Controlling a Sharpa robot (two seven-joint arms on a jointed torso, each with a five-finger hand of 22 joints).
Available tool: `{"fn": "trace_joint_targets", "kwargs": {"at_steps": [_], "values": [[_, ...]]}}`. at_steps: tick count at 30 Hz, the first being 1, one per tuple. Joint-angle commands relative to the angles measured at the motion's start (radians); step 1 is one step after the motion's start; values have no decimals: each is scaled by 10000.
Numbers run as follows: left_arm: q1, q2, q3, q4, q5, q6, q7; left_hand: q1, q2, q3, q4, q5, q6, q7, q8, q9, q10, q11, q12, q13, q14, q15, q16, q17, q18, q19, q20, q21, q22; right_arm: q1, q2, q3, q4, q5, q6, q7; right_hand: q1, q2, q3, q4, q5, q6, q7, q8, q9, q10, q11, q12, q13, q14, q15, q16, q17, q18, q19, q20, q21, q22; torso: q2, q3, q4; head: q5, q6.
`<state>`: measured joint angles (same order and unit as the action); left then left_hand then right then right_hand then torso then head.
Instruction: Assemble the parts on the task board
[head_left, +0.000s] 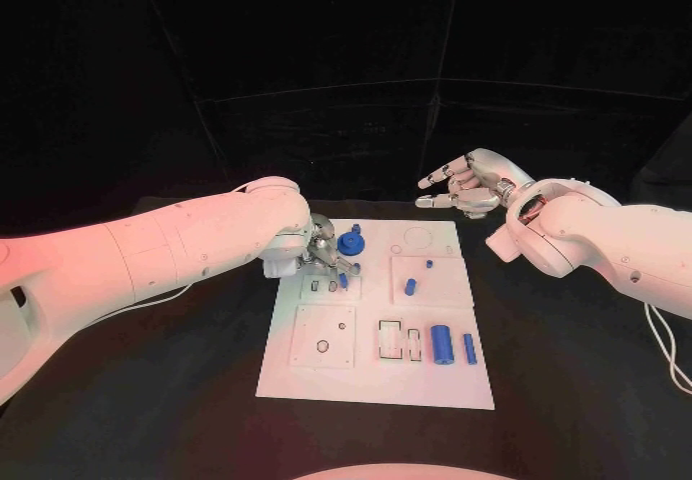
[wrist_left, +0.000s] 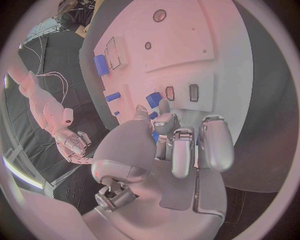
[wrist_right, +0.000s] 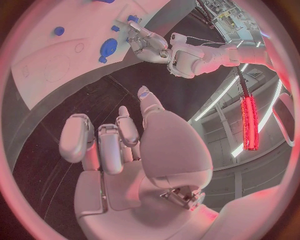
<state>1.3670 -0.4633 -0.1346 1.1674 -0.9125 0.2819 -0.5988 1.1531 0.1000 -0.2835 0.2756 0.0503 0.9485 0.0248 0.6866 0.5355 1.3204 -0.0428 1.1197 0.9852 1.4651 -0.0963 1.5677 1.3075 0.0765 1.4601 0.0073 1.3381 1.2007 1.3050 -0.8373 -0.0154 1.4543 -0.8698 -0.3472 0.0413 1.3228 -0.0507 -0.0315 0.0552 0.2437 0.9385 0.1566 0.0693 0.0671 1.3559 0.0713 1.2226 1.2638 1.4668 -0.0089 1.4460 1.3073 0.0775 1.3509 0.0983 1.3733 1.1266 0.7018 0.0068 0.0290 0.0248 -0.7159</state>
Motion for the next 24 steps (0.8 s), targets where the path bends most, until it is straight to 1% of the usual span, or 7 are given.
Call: {"fn": "trace_joint_targets", "kwargs": {"at_steps": [1, 5, 14, 19, 24], "values": [[3, 34, -6, -14, -51, 218, -75, 97, 0, 26, -66, -14, -49, 4, 57, 13, -75, -5, 69, 12, 1057, -62, 31, 2633, -42, -61, -13, 7, -8, 23, 38, 7, -3, -59, 0, 6, -2, 102, -42, 3, 45, 70, -15, 51, 10, -4, -46, 27, -14, 469, -10, -49, 55, 128, -83, -1, -47, -7, 1, 2, -22, 17, -25], [-4, 60, -29, -34, -51, 273, -81, 137, 10, 36, -86, -14, -53, 3, 71, 37, -71, -6, 80, 23, 1057, -62, 31, 2633, -42, -65, -11, 8, -6, 23, 60, 7, -21, -62, 2, 10, -2, 102, -42, 3, 45, 70, -15, 51, 10, -4, -46, 27, -14, 469, -10, -49, 55, 128, -83, -1, -47, -7, -2, -2, -14, 15, -62], [-8, 83, -72, -42, -51, 301, -84, 205, 31, 57, -122, -13, -61, 0, 92, 77, -75, -7, 79, 17, 1057, -61, 31, 2633, -37, -77, -9, -6, -23, 23, 129, 7, -92, -63, 30, 23, 37, 150, -38, -10, 45, 73, -17, 51, 10, -22, -49, 3, -37, 469, -14, -60, 47, 134, -95, -5, -69, -42, -3, -5, 9, -2, -95], [-9, 103, -92, -46, -51, 335, -83, 263, 35, 68, -157, -13, -69, -1, 109, 111, -72, -8, 90, 27, 1057, -61, 31, 2633, -37, -80, -7, -2, -15, 23, 168, 7, -113, -63, 54, 39, 49, 159, -37, -16, 48, 75, -17, 51, 10, -19, -50, 11, -31, 471, -15, -60, 50, 134, -94, -6, -70, -42, -4, -2, -14, 18, -116], [-10, 107, -105, -55, -51, 320, -81, 399, 63, 116, -246, -11, -91, -3, 138, 179, -77, -8, 93, 25, 1057, -61, 31, 2633, -34, -92, -5, -7, -15, 23, 173, 7, -121, -63, 61, 44, 77, 181, -33, -29, 57, 78, -18, 52, 10, -17, -52, 17, -26, 471, -17, -64, 49, 135, -95, -9, -78, -52, 0, 0, -11, 15, -113]]}}
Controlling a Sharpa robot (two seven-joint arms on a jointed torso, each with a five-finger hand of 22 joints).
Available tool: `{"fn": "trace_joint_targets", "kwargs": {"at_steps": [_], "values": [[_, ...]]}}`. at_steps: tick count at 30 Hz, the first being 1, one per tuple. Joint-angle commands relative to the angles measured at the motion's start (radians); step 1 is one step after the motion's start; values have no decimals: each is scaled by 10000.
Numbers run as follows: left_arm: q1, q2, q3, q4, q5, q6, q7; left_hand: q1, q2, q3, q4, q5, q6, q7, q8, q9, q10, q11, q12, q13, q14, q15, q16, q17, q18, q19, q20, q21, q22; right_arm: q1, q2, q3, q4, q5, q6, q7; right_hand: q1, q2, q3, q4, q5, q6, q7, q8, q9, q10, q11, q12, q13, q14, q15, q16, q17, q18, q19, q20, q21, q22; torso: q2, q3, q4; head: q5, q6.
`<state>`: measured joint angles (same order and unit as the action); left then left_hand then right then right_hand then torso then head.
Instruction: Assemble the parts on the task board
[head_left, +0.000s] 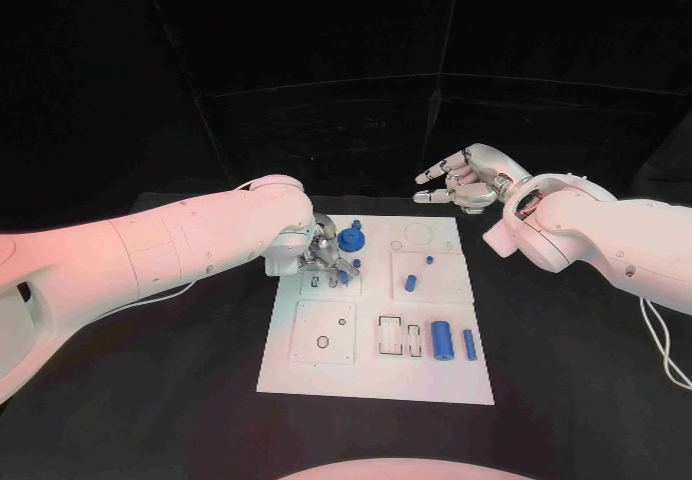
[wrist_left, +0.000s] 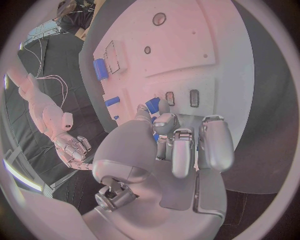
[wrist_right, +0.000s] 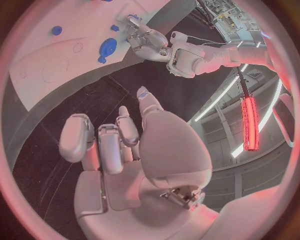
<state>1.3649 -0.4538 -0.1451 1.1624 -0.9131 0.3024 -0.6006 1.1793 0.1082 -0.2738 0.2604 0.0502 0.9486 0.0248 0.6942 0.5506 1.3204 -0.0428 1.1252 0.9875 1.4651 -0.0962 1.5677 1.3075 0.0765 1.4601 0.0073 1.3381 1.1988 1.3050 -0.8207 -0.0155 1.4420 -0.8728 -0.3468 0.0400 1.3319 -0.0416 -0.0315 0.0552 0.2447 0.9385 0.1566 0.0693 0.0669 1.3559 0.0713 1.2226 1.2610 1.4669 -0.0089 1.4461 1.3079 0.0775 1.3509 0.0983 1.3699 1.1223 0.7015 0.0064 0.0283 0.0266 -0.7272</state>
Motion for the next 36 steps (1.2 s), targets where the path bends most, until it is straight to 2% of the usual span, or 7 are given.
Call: {"fn": "trace_joint_targets", "kwargs": {"at_steps": [1, 13, 17, 24, 26, 27, 36], "values": [[11, 11, -1, -5, -45, 107, -62, 165, -9, 33, -113, -11, -97, -3, 67, 41, -78, -8, 38, 3, 1057, -61, 31, 2633, -33, -96, -5, -11, -2, 23, 7, 7, 3, -33, 57, 57, -14, 89, -33, -30, 46, 78, -18, 52, 11, -17, -53, 17, 2, 471, -17, -64, 43, 135, -95, -8, -43, -9, 4, 4, -5, -2, -3], [6, -53, -6, 191, 46, -217, 187, 2099, 687, 1509, -1377, 18, -429, -118, -87, 189, -225, -119, -109, -123, 1057, -149, 31, 2633, 1, -170, -69, -103, -97, 23, 39, 7, -26, -32, 92, 47, 63, 131, -29, -73, 93, 82, -21, 50, 10, -25, -57, 12, -7, 476, -23, -71, 47, 133, -86, -15, -52, -11, 1, 5, -2, -7, -29], [5, -138, -6, 308, 204, -310, 261, 2698, 668, 2357, -1867, 665, -611, -59, -332, 118, -371, -88, -286, -241, 1057, -143, 31, 2633, 9, -197, -86, -146, -139, 23, 50, 7, -44, -18, 118, 31, 78, 138, -29, -83, 111, 82, -21, 50, 10, -28, -58, 9, -10, 476, -24, -75, 43, 134, -86, -16, -55, -14, 1, 0, 1, -8, -37], [9, -505, -3, 690, 319, -577, 363, 1541, -702, 6117, -2069, 764, -477, 65, -522, 270, -311, -29, -419, -399, 1057, 71, 31, 2633, 46, -209, -34, -191, -106, 23, 58, 6, -87, -14, 138, 20, 96, 149, -32, -95, 150, 82, -21, 48, 9, -31, -59, 8, -13, 479, -25, -76, 48, 134, -84, -18, -61, -19, -7, 7, 12, -16, -41], [14, -649, -2, 839, 329, -716, 383, 1387, -854, 6416, -2089, 748, -481, 66, -505, 309, -301, -13, -410, -398, 1057, 54, 31, 2633, 42, -208, -20, -193, -100, 23, 59, 6, -102, -13, 138, 23, 96, 150, -33, -95, 151, 82, -21, 48, 9, -31, -59, 8, -13, 479, -25, -77, 48, 134, -84, -18, -61, -19, -11, 12, 22, -12, -46], [17, -724, -1, 919, 333, -815, 398, 763, -1469, 7631, -2169, 683, -496, 72, -437, 467, -258, 49, -371, -395, 1057, -17, 31, 2633, 24, -202, 38, -201, -79, 23, 61, 6, -113, -13, 134, 27, 98, 152, -35, -97, 163, 81, -21, 48, 9, -29, -58, 10, -12, 478, -26, -80, 43, 134, -84, -19, -63, -22, -10, 12, 21, -11, -47], [25, -1260, -7, 1673, 283, -1909, 575, -54, -1907, 9173, -2419, 632, -464, 56, -227, 795, -142, 17, -257, -347, 1057, -29, 31, 2633, 5, -168, 39, -179, 14, 22, 111, 6, -223, -13, 133, 57, 95, 154, -39, -96, 175, 81, -21, 47, 8, -32, -58, 6, -16, 478, -26, -82, 40, 135, -86, -20, -67, -28, 4, 15, 80, 57, 7]]}}
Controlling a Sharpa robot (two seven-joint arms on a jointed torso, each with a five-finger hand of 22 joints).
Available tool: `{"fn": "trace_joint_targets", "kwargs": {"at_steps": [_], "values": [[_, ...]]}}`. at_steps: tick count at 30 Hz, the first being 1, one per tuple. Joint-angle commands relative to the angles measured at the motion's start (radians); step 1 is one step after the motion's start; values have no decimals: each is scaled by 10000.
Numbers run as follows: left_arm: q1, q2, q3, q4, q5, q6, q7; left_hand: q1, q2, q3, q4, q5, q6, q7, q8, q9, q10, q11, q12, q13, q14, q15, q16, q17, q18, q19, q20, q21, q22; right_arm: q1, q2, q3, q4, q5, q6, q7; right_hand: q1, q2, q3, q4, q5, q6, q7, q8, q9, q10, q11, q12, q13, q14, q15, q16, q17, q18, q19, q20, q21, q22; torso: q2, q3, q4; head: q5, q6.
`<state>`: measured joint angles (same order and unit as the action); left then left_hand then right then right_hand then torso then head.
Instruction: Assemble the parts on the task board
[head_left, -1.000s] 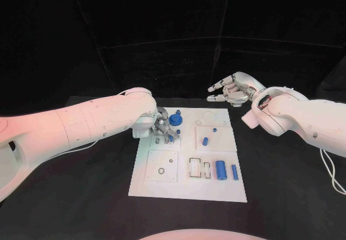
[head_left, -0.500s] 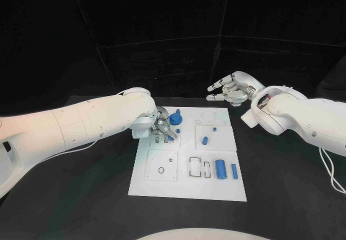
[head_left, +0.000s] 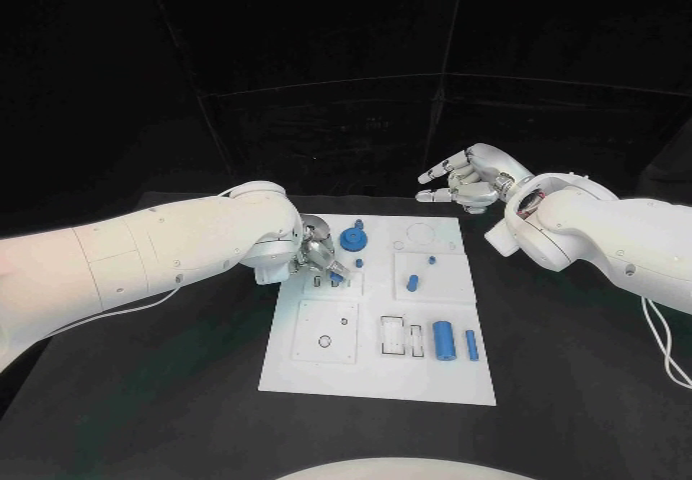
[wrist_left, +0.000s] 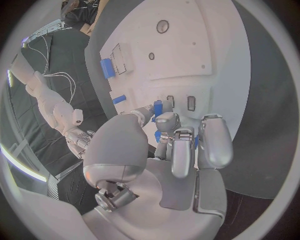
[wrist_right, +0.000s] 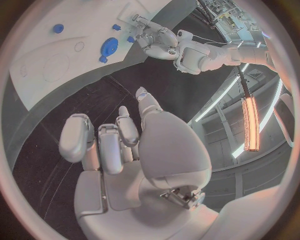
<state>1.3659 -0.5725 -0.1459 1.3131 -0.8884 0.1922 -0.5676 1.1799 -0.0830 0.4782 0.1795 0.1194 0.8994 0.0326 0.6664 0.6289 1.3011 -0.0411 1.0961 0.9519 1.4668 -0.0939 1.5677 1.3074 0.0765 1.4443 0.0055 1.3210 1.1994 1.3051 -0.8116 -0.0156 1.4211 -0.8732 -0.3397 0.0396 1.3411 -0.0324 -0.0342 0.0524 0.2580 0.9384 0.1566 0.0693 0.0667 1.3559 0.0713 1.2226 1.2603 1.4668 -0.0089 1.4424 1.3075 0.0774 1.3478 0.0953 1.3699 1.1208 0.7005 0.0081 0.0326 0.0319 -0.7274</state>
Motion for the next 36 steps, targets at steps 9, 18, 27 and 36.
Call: {"fn": "trace_joint_targets", "kwargs": {"at_steps": [9, 18, 27, 36], "values": [[-75, -202, -15, 373, -102, -1389, 213, -137, -27, 1755, -1642, -75, 40, -29, 78, 51, 83, -5, 73, 44, 1040, -55, 31, 2634, 0, 4, 55, 12, 43, 20, 28, 6, -62, -13, 81, 81, -11, 59, -25, -62, 41, 82, -20, 47, 11, -34, -56, 5, -12, 478, -25, -49, 42, 136, -55, 10, -69, -15, -2, -4, 90, -11, 2], [-137, -104, -190, 348, -851, -1056, 19, -182, -60, 1811, -1681, -141, 38, -34, 89, 75, 83, -9, 67, 26, 1040, -58, 31, 2634, 1, 5, 53, 6, 40, 20, 41, 6, -72, -296, 65, 95, -11, 59, -25, -62, 41, 82, -20, 47, 11, -34, -56, 5, -12, 478, -25, -49, 42, 136, -55, 10, -69, -15, 14, 0, 57, 23, -56], [-186, -57, -279, 233, -1062, -725, -146, -207, -74, 1823, -1688, -164, 39, -33, 93, 83, 94, -9, 84, 47, 1040, -58, 31, 2634, 3, 1, 52, -1, 31, 20, 49, 6, -74, -356, 54, 110, -11, 59, -25, -62, 41, 82, -20, 47, 11, -34, -56, 5, -12, 478, -25, -49, 42, 136, -55, 10, -69, -15, 14, 10, 67, -4, -72], [-198, -43, -289, 194, -1186, -545, -230, -211, -85, 1848, -1713, -175, 39, -39, 98, 93, 92, -13, 81, 40, 1040, -58, 31, 2634, 0, 5, 53, 7, 46, 20, 63, 6, -81, -363, 66, 118, -11, 59, -25, -62, 41, 82, -20, 47, 11, -34, -56, 5, -12, 478, -25, -49, 42, 136, -55, 10, -69, -15, 10, 9, 53, -15, -65]]}}
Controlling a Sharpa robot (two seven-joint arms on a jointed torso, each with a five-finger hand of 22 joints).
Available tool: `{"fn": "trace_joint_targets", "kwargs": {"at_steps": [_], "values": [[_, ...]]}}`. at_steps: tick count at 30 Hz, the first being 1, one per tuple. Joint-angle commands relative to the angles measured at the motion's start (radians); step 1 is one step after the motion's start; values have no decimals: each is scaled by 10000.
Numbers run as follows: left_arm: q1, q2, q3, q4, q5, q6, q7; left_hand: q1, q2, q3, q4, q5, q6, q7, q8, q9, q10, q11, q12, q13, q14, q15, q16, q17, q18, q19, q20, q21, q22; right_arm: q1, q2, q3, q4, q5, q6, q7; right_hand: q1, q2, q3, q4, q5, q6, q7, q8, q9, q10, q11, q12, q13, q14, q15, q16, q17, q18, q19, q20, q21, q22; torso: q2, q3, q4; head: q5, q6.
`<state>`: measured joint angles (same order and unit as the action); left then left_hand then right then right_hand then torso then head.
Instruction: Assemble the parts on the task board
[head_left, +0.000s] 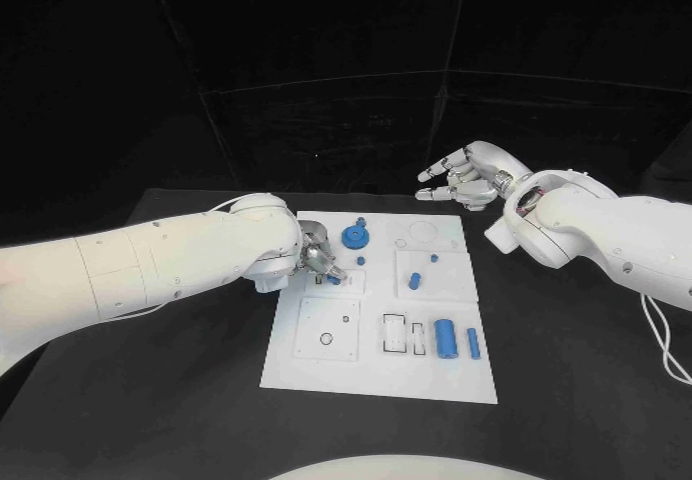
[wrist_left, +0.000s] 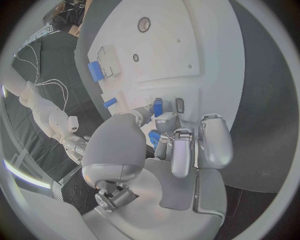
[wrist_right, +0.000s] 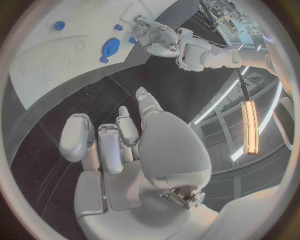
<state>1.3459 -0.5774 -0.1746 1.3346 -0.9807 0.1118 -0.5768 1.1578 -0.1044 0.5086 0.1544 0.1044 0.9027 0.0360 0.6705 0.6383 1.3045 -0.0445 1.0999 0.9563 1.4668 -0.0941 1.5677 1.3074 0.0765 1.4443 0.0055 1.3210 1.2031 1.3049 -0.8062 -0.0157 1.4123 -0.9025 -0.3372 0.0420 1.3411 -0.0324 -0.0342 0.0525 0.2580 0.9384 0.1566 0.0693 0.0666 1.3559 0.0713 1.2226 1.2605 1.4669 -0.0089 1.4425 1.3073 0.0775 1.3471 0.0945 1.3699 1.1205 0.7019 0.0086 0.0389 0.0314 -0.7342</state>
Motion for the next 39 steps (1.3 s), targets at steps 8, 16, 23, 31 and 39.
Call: {"fn": "trace_joint_targets", "kwargs": {"at_steps": [8, 16, 23, 31, 39], "values": [[-7, 6, -4, -24, -406, 412, -161, 9, 123, 1557, -1477, -29, 10, -75, 62, 4, 69, 18, 61, 18, 1040, -56, 31, 2634, -2, 8, 53, 11, 16, 22, 3, 7, 6, -70, 46, 99, -11, 60, -25, -62, 41, 82, -20, 47, 12, -34, -57, 5, -14, 478, -25, -49, 43, 135, -47, 18, -69, -12, -2, 1, 9, -24, -13], [-14, 79, -4, -68, -424, 518, -133, -41, 92, 1562, -1489, -48, 27, -76, 78, 22, 81, 21, 76, 30, 1040, -55, 31, 2634, -6, 13, 53, 20, 34, 22, 11, 7, 8, -70, 50, 99, -28, 57, -50, -56, 40, 84, -20, 47, 12, -36, -56, 2, -19, 478, -25, -56, 37, 135, -47, 17, -76, -19, -3, 4, 1, -22, -17], [-15, 183, -4, -208, -407, 589, -132, -510, -25, 1277, -1321, -106, 160, -116, 157, 98, 134, 2, 145, 76, 1040, -61, 31, 2634, -10, 22, 52, 28, 67, 22, 14, 7, 10, -70, 50, 94, -28, 57, -50, -56, 40, 84, -20, 47, 12, -36, -56, 2, -19, 478, -25, -56, 37, 135, -47, 17, -76, -19, -3, 8, -2, -9, -28], [-14, 306, -6, -364, -318, 680, -145, -1460, 88, 431, -655, -119, 329, -150, 197, 166, 202, -23, 295, 204, 1040, -87, 31, 2634, -29, 63, 27, 82, 177, 22, 18, 7, 13, -71, 87, 76, -32, 56, -58, -55, 40, 85, -20, 47, 12, -42, -56, -6, -28, 475, -25, -65, 23, 137, -52, 17, -83, -31, 0, 5, -6, -1, -37], [-14, 382, -6, -448, -254, 748, -179, -1960, 114, -237, -266, -123, 455, -179, 232, 222, 265, -47, 421, 322, 1040, -107, 31, 2634, -38, 87, 9, 107, 243, 22, 16, 7, 16, -71, 105, 64, -31, 45, -71, -60, 35, 85, -21, 46, 12, -50, -57, -18, -40, 474, -25, -70, 17, 141, -59, 16, -92, -49, -1, 4, -3, -14, -47]]}}
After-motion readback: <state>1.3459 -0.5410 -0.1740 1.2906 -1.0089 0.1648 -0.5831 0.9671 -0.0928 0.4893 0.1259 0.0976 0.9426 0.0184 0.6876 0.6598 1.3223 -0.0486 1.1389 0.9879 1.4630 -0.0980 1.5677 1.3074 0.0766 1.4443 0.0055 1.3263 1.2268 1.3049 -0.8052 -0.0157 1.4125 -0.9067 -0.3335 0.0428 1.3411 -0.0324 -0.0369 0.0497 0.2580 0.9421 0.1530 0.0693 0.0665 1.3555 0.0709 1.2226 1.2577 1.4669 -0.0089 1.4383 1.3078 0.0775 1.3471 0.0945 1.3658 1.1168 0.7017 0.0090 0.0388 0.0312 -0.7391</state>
